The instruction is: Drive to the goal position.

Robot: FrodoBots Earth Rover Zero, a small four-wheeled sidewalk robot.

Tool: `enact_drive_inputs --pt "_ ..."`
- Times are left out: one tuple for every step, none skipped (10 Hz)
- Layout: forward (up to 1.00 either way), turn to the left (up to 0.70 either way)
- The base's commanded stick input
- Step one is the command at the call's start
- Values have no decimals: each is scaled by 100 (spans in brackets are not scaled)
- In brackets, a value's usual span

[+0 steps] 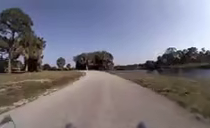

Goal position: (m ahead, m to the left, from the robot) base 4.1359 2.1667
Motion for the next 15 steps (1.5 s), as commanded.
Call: enact_drive_inputs --pt "100 3" --pt "100 3" --pt "100 3" --pt "100 3" --pt "100 2" --pt "100 2" --pt "100 3" --pt "100 3" --pt "100 3" --pt "100 3" --pt "100 3" --pt "100 3" --pt "100 2" --pt "100 3" --pt "100 2"
